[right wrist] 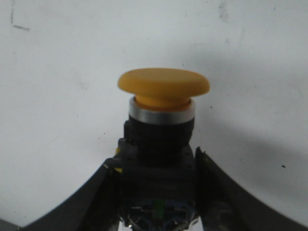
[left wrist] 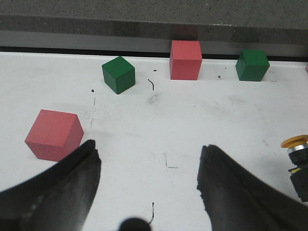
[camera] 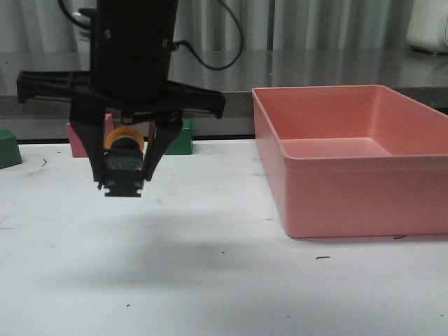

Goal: Place and stand button with both arms
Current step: 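Lift the button out of the bin and carry it toward the left gripper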

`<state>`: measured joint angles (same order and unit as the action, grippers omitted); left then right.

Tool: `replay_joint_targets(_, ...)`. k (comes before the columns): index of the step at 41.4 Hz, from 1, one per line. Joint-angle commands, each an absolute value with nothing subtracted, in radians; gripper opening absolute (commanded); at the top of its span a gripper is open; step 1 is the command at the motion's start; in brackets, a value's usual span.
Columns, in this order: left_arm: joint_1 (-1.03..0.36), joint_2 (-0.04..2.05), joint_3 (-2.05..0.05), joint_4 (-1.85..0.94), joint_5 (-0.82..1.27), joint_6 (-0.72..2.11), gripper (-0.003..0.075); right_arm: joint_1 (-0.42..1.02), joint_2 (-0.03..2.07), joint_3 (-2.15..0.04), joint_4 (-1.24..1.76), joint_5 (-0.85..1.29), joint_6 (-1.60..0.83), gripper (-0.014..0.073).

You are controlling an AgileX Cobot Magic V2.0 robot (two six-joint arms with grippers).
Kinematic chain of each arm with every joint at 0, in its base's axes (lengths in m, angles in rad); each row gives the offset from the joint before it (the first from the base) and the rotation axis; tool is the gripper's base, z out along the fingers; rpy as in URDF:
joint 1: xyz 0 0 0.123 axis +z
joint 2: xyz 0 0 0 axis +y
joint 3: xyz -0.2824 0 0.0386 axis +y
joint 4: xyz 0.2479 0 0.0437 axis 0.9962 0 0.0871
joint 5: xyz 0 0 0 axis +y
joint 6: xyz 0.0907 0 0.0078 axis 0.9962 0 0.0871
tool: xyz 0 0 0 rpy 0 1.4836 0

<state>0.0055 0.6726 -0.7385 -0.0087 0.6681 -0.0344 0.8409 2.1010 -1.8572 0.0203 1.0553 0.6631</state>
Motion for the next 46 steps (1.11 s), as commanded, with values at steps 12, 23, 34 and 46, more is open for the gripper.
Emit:
replay_joint_targets(12,-0.003,0.671,-0.773,-0.018,0.602,-0.037,0.0441,0.849,2.135,-1.89,0.02,0.929,0.809,0.025)
replay_joint_targets(23,-0.003,0.671,-0.773,-0.018,0.602,-0.037,0.0441,0.849,2.178,-1.89,0.026,0.855,0.83,0.025)
replay_joint_targets(34,-0.003,0.671,-0.773,-0.018,0.602,-0.037,0.0441,0.848,2.183,-1.89,0.033,0.829,0.837,0.025)
replay_joint_targets(46,-0.003,0.671,-0.773,-0.018,0.602,-0.037,0.0441,0.848,2.201,-1.89,0.038,0.885,0.837,0.0305)
